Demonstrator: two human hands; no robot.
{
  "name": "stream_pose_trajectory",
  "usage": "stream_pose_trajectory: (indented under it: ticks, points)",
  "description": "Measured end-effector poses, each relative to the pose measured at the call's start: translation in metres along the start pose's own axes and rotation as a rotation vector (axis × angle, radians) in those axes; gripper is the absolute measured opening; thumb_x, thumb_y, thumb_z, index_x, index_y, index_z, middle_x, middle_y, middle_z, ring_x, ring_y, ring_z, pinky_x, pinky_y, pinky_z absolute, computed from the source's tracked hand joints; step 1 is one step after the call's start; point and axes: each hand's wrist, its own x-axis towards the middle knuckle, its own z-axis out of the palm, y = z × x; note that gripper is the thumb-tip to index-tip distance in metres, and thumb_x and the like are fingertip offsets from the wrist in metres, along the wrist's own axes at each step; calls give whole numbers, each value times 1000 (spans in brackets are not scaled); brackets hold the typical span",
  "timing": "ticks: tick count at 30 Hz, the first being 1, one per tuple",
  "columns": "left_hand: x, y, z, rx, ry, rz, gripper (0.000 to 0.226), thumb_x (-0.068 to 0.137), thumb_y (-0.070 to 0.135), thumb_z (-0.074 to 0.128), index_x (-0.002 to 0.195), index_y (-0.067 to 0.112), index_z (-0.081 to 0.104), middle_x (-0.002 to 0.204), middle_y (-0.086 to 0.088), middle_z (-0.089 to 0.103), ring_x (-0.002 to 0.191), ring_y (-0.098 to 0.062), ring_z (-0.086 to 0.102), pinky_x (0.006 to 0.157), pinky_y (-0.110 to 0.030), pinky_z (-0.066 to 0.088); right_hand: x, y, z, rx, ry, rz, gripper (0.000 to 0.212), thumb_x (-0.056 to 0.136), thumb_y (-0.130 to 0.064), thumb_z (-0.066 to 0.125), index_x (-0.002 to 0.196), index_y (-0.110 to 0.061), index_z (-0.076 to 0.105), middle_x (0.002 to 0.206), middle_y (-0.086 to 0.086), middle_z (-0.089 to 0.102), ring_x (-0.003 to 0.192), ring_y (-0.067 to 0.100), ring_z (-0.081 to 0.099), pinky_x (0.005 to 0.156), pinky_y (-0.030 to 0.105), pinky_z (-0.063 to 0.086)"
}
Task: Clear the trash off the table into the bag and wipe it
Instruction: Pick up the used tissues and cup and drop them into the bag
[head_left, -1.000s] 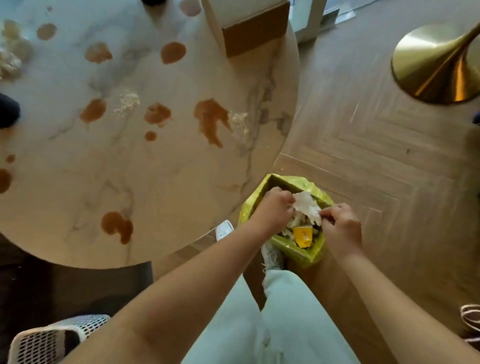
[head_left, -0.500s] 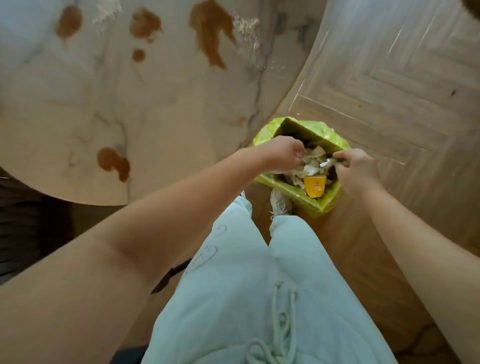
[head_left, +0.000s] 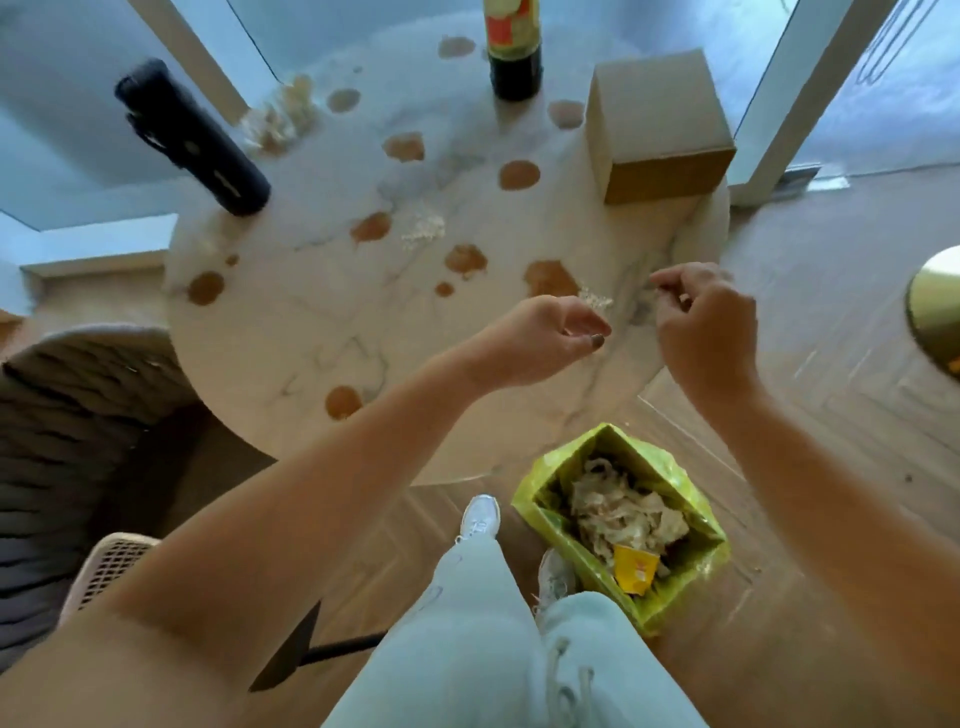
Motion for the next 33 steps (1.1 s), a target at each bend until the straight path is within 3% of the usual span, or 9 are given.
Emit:
stream_pose_trajectory:
  ticks: [2, 5, 9, 12, 15, 20, 24, 29, 33]
  points:
    - [-4, -5, -28, -25, 82, -40, 26, 89, 3, 53, 113, 5, 63, 110, -10, 66, 98, -15, 60, 90, -21, 46, 21, -25, 11, 26, -14, -77, 20, 87, -2, 51, 99, -2, 67, 98, 13, 65, 88, 23, 59, 77, 19, 42]
    - [-13, -18, -73, -3, 206, -106, 26, 89, 4, 53, 113, 7, 63, 109, -8, 66, 92, -11, 58, 79, -11, 41, 50, -64, 33, 47, -42, -161, 20, 85, -2, 53, 98, -4, 68, 96, 11, 66, 85, 23, 60, 74, 18, 40]
    - [-22, -47, -131, 17, 372, -170, 20, 90, 12, 55, 107, 14, 65, 104, -3, 67, 92, -15, 63, 78, -15, 45, 84, -116, 71, 93, -137, -237, 21, 87, -3, 51, 100, -4, 68, 100, 9, 64, 90, 23, 59, 78, 16, 40]
    - [-16, -78, -176, 17, 498, -230, 22, 89, 15, 57, 109, 12, 64, 103, -5, 68, 91, -15, 63, 79, -19, 46, 111, -154, 106, 98, -178, -288, 23, 87, -7, 49, 100, -8, 68, 103, 7, 64, 92, 25, 60, 78, 27, 47]
    - [4, -110, -224, 11, 594, -292, 25, 88, 14, 58, 113, 10, 61, 102, -6, 65, 88, -15, 61, 74, -18, 45, 142, -188, 145, 42, -228, -336, 25, 88, -7, 47, 105, -8, 66, 107, 8, 63, 94, 26, 59, 75, 28, 44]
    - [61, -171, -299, 123, 687, -408, 38, 88, 2, 48, 125, 6, 52, 128, -18, 49, 121, -28, 45, 103, -27, 31, 198, -226, 232, 19, -330, -363, 27, 85, -4, 50, 106, -9, 66, 109, 11, 64, 101, 29, 58, 86, 35, 48]
    - [113, -221, -350, 98, 773, -542, 49, 85, -2, 39, 132, 12, 45, 139, -17, 35, 127, -34, 33, 107, -35, 27, 236, -241, 304, -75, -497, -406, 37, 88, -8, 49, 125, -11, 55, 122, 10, 56, 119, 27, 46, 100, 35, 38]
    - [159, -258, -393, 218, 960, -652, 44, 89, 9, 53, 131, 20, 46, 136, -13, 36, 124, -32, 33, 99, -40, 35, 264, -257, 376, -114, -644, -466, 46, 89, -18, 58, 131, -6, 46, 129, 11, 49, 122, 28, 39, 103, 30, 30]
    - [181, -283, -401, 210, 996, -737, 46, 90, 9, 51, 132, 26, 44, 147, -13, 28, 135, -32, 23, 110, -43, 25, 279, -266, 423, -142, -728, -519, 56, 90, -20, 56, 141, -16, 34, 150, 4, 27, 132, 30, 26, 108, 30, 21]
